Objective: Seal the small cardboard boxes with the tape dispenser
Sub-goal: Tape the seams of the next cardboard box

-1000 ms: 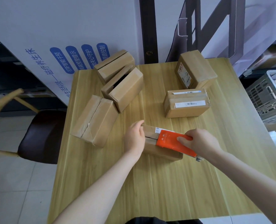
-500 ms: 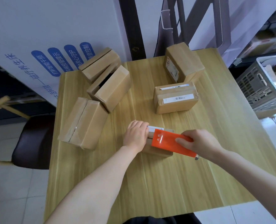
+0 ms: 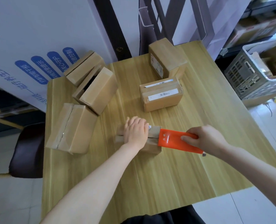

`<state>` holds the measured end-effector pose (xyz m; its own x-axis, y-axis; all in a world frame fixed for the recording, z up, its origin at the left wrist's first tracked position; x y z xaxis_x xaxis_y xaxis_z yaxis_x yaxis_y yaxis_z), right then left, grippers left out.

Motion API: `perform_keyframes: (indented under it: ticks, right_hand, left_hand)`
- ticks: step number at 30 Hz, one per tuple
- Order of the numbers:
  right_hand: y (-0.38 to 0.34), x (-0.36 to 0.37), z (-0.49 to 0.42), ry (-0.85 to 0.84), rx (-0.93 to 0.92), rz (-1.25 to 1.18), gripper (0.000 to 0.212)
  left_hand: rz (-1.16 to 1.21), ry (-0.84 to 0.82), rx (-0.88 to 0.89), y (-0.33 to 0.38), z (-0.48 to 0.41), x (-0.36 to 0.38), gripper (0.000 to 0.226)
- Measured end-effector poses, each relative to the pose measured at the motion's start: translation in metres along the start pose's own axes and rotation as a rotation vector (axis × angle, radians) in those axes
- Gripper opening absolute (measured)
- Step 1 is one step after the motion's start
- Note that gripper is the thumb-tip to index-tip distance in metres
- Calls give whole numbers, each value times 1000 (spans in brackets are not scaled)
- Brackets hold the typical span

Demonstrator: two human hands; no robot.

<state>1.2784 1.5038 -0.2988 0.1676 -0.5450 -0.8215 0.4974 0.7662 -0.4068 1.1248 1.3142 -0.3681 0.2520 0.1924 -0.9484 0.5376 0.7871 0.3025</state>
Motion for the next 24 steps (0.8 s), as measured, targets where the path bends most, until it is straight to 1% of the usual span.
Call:
perform_keyframes:
  ticks: [2,3,7,10,12,17,21,24]
  right_hand:
    - [2,2,-1,-4,4,-7,29]
    - [3,3,-1,-12,1,-9,29]
    - [9,5,-4,-42,-26,-41,24]
    - [13,4,-4,-52,-65,-73,22]
    - [20,1,-2,-61,-66,-87,21]
    - [48,-9,4,-73,-45,-84,19]
    - [47,-7,3,-93,-16,-19,24]
    - [28,1,-4,-115,24,104,36]
  left_hand:
    - [-40,-35,100,24,1,10,36]
    - [-71,-45,113,27,3,13,37]
    - [-111,-11,95,20,4,15,44]
    - [-132,6,111,20,3,17,41]
    - [-143,-8,105,20,3,18,40]
    - [-169,-39,91,20,1,19,47]
    - [-172,-33,95,21,1,19,50]
    - [-181,-27,91,21,1,18,50]
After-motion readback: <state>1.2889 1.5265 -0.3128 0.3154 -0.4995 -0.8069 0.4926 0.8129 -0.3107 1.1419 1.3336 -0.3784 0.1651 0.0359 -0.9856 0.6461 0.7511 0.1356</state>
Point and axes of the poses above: each hand's wrist, its own z-axis away from the middle knuckle, its own x-axis out of the palm, y = z × x, the point moved 4 cm from there along -z, towards the middle knuckle
